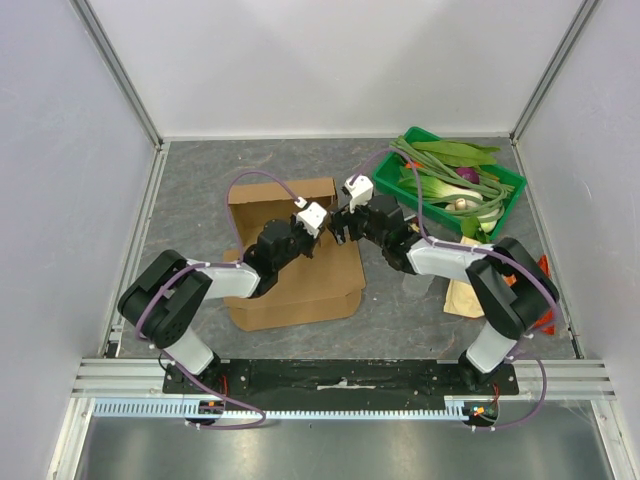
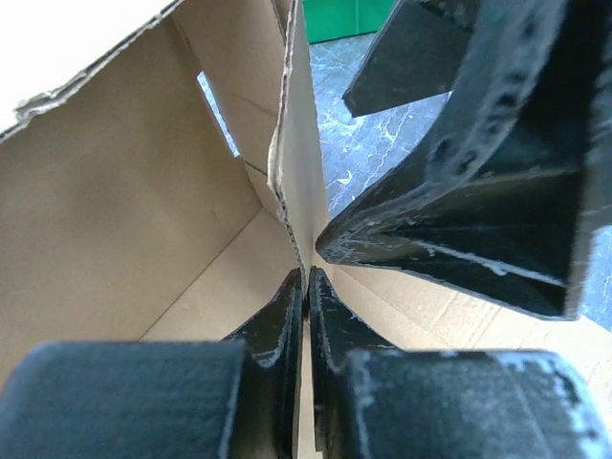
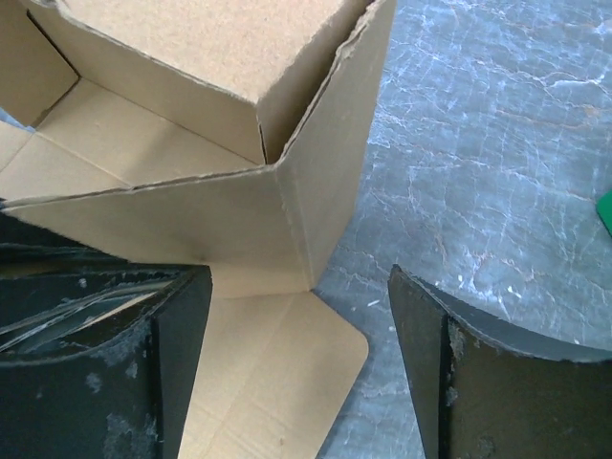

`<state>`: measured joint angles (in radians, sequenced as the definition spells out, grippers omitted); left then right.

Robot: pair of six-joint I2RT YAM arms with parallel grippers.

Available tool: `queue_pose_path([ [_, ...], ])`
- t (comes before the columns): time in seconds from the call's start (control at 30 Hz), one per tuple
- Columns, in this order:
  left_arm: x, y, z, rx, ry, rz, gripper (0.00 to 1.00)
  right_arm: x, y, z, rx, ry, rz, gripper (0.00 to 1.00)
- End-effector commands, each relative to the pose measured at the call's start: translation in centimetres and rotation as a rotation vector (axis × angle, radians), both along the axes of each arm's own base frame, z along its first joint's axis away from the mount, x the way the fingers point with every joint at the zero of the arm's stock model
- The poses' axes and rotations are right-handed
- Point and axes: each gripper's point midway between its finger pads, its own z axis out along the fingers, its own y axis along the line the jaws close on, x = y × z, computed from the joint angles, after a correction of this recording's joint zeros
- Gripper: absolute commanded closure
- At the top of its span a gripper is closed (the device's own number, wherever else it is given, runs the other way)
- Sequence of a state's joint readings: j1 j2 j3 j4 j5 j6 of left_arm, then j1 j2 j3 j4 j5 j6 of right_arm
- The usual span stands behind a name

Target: Fold the paper box

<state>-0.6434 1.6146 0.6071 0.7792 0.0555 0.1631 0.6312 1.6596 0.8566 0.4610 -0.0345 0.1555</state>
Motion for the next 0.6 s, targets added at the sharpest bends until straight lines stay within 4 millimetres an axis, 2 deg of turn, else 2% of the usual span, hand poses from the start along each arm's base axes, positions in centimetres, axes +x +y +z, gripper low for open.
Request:
queue_pose_path([
  [0.0, 0.4, 0.4, 0.9, -0.034, 0.027, 0.023, 0.89, 2.2, 1.9, 2.6, 0.025, -0.142, 0.047, 0.2],
  [0.1, -0.3, 0.5, 1.5, -0.079, 0.044, 0.021, 0.8, 2.5, 2.3, 2.6, 0.023, -0.146, 0.058, 0.23],
  [0.17, -1.2, 0.6, 1.7, -0.125, 0.08, 0.021, 0.7, 2.8, 2.4, 2.7, 0.021, -0.155, 0.059, 0.23],
  [0.23, -2.3, 0.5, 2.9, -0.195, 0.109, 0.008, 0.66, 3.1, 2.7, 3.1, 0.023, -0.16, 0.061, 0.23],
  [0.3, -3.0, 1.0, 3.1, -0.229, 0.133, 0.028, 0.64, 3.3, 2.8, 2.9, 0.014, -0.16, 0.068, 0.23],
  [0.33, -3.4, 1.2, 4.1, -0.277, 0.14, 0.036, 0.64, 3.5, 2.9, 3.2, 0.017, -0.167, 0.067, 0.23],
  [0.4, -3.4, 2.2, 3.8, -0.285, 0.171, 0.103, 0.66, 3.8, 3.1, 2.6, 0.0, -0.165, 0.069, 0.23],
  [0.43, -3.6, 2.8, 2.5, -0.28, 0.243, 0.159, 0.68, 4.1, 3.2, 2.9, 0.004, -0.17, 0.069, 0.24],
  [0.47, -2.8, 3.9, 2.2, -0.279, 0.255, 0.253, 0.76, 4.2, 3.4, 3.0, 0.006, -0.172, 0.07, 0.24],
  [0.57, -2.8, 4.4, -0.7, -0.257, 0.383, 0.344, 0.87, 4.4, 3.7, 2.9, 0.007, -0.172, 0.078, 0.27],
])
